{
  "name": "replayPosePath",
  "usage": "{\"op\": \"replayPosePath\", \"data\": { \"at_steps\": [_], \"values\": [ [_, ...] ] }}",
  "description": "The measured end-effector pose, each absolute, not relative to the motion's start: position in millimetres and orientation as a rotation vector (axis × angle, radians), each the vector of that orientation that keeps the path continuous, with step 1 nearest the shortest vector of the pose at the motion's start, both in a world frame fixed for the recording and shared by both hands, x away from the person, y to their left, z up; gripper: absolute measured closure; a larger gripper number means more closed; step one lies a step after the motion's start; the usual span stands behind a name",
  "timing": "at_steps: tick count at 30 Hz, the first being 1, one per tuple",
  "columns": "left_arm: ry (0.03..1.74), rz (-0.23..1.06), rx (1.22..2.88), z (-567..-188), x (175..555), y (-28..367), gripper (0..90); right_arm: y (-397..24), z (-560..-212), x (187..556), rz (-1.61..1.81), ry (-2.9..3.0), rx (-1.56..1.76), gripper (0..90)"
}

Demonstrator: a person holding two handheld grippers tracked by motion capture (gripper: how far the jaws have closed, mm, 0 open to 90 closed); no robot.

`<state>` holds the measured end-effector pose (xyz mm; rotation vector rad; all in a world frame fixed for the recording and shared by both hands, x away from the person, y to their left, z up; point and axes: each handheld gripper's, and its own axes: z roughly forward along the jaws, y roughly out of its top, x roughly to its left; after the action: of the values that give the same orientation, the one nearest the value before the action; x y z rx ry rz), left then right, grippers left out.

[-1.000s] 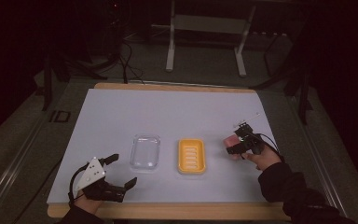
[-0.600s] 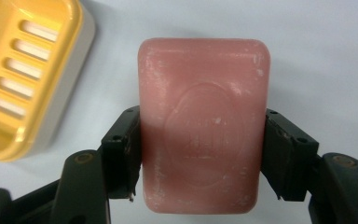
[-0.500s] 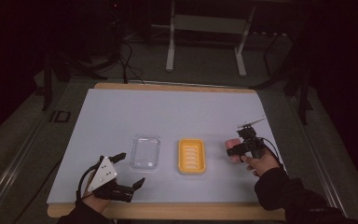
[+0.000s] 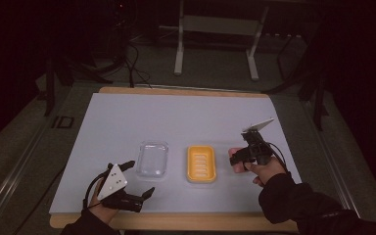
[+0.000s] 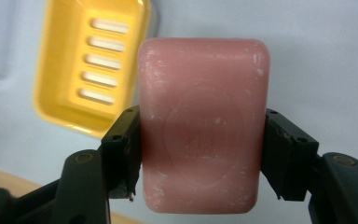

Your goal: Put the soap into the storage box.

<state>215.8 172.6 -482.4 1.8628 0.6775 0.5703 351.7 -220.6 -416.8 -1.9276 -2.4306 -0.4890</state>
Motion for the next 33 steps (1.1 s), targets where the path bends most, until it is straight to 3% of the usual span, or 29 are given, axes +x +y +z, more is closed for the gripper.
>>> {"op": "replayPosePath", "data": {
  "at_steps": [16, 33],
  "values": [
    [0.647, 0.573, 1.87, -481.2, 212.9, 170.5, 0.2, -163.2, -380.3, 344.4, -0.588, -2.522, -1.917, 37.3],
    [0.637, 0.567, 1.875, -481.3, 212.0, 170.2, 0.2, -112.5, -442.0, 352.3, -0.574, -2.491, -1.908, 37.3]
  ]
}}
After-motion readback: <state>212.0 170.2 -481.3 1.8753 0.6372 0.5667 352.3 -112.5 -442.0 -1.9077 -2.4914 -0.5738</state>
